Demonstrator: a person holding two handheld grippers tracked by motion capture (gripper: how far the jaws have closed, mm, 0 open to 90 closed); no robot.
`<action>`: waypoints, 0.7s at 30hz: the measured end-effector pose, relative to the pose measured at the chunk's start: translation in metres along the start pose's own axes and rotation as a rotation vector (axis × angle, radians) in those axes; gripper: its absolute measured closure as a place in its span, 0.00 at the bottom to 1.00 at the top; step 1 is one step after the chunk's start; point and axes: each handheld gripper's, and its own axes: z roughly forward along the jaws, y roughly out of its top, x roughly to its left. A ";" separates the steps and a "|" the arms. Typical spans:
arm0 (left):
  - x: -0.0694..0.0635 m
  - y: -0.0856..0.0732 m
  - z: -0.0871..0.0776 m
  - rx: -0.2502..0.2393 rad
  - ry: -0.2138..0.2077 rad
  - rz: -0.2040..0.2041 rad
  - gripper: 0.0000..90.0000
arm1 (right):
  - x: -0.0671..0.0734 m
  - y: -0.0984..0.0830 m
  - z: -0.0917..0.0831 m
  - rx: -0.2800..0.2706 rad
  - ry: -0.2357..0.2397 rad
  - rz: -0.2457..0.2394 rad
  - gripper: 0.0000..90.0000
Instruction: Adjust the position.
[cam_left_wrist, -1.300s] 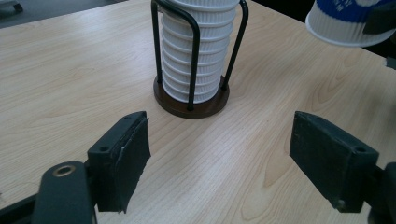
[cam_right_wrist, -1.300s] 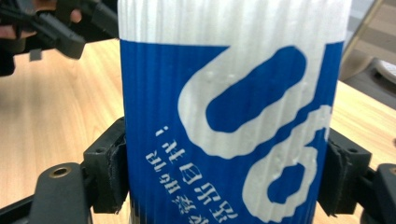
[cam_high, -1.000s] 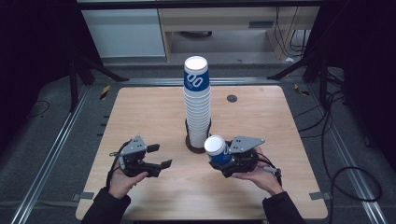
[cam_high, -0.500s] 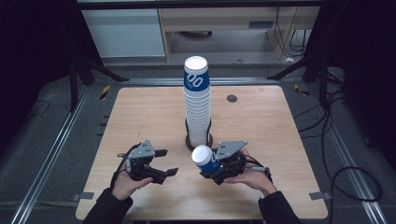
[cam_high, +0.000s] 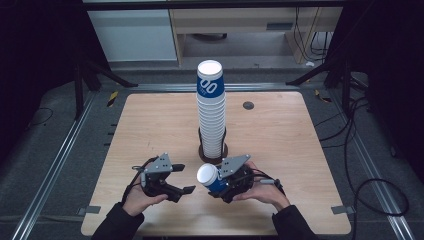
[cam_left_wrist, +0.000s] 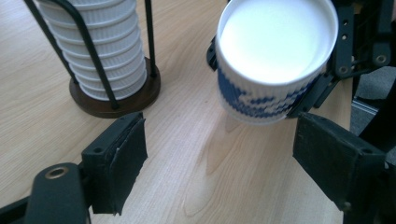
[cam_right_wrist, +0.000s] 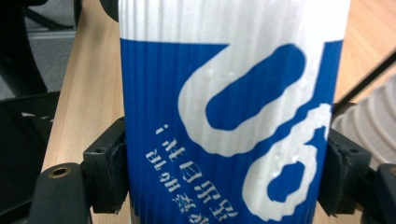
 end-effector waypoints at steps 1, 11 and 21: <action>-0.001 0.000 0.001 0.000 -0.003 0.006 0.19 | 0.001 0.001 0.002 0.007 0.005 -0.006 0.23; -0.009 0.002 0.009 0.049 -0.041 0.039 0.18 | 0.007 0.005 0.017 0.075 0.030 -0.055 0.23; -0.015 0.002 0.021 0.105 -0.089 0.060 0.20 | 0.013 0.009 0.030 0.120 0.049 -0.097 0.23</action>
